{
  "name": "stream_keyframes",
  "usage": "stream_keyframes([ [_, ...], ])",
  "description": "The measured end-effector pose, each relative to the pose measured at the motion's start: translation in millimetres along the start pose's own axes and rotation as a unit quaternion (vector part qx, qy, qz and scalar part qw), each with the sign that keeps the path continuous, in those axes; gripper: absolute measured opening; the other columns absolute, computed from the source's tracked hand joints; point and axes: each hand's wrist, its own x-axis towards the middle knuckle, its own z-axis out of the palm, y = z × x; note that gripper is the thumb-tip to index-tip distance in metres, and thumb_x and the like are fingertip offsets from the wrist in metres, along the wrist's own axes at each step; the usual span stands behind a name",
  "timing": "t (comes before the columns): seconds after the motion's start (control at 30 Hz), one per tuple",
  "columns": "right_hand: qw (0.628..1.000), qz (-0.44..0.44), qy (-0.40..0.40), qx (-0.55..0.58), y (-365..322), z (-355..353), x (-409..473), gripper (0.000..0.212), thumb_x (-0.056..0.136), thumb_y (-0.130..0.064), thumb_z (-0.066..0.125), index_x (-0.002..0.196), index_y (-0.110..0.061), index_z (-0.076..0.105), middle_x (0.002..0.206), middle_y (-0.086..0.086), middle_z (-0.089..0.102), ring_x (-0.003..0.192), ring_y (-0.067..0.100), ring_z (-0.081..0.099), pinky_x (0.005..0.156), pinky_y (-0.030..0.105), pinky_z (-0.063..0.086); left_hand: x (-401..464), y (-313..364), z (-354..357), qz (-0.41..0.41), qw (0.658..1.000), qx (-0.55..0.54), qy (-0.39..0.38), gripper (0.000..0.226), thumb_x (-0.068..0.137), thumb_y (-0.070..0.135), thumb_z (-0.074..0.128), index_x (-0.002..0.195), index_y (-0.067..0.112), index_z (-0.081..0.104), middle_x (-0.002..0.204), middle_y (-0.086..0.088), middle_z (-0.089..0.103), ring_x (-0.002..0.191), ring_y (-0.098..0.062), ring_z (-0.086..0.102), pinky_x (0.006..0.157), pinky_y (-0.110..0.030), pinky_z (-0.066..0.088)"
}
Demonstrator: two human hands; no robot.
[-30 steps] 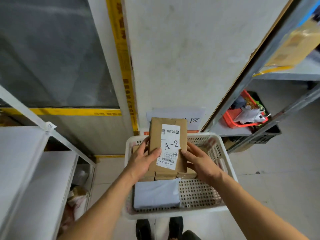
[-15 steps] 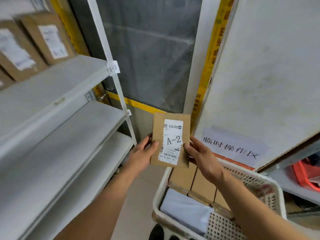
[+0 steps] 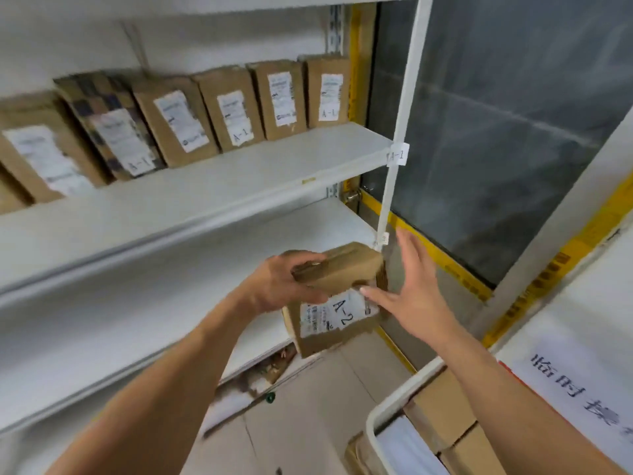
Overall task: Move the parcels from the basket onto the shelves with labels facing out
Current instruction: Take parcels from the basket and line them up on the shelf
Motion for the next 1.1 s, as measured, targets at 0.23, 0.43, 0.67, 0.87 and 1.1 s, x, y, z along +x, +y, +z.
stream_keyframes([
  [0.23,0.943,-0.072,-0.311,-0.093,-107.8,57.3,68.9,0.098,0.066,-0.060,0.093,0.151,-0.053,0.043,0.145,-0.022,0.057,0.121,-0.004,0.060,0.102,0.028,0.055,-40.4,-8.9,-104.3,-0.018,0.996,0.041,-0.072,0.063,0.074,0.037,0.089,0.133,0.043,0.068,0.118,0.015,0.074,0.106,-0.008,0.072,0.094,-0.035,0.060],
  [0.43,0.946,-0.121,-0.299,0.032,-189.8,116.3,109.0,0.094,0.067,-0.056,0.093,0.149,-0.048,0.049,0.130,-0.023,0.062,0.114,-0.004,0.065,0.094,0.019,0.056,-98.3,-43.9,-203.8,0.017,0.995,-0.011,0.094,0.062,0.078,0.052,0.085,0.136,0.042,0.066,0.139,0.010,0.065,0.115,-0.015,0.070,0.097,-0.041,0.061],
  [0.67,0.945,-0.079,-0.204,0.244,-257.5,197.2,136.7,0.072,0.077,-0.058,0.080,0.144,-0.051,0.054,0.121,-0.017,0.072,0.103,-0.002,0.071,0.091,0.029,0.055,-155.7,-115.1,-253.4,0.000,0.901,-0.131,0.413,0.095,0.080,0.074,0.074,0.159,0.035,0.039,0.162,0.007,0.046,0.145,-0.017,0.049,0.115,-0.050,0.047],
  [0.87,0.923,-0.072,-0.199,0.322,-303.9,279.7,150.9,0.062,0.086,-0.055,0.074,0.144,-0.037,0.058,0.126,-0.014,0.074,0.111,-0.002,0.070,0.095,0.023,0.052,-166.4,-149.5,-252.0,0.024,0.881,-0.214,0.422,0.077,0.094,0.045,0.075,0.159,0.046,0.034,0.150,0.013,0.059,0.121,-0.017,0.070,0.095,-0.056,0.061],
  [1.1,0.889,-0.121,-0.298,0.326,-352.5,316.5,189.2,0.046,0.102,-0.037,0.063,0.147,-0.037,0.055,0.135,-0.024,0.068,0.130,-0.004,0.059,0.107,0.018,0.046,-192.2,-170.2,-309.2,0.022,0.835,-0.175,0.521,0.063,0.105,0.034,0.064,0.158,0.048,0.036,0.145,0.020,0.061,0.124,-0.011,0.067,0.104,-0.051,0.057],
])
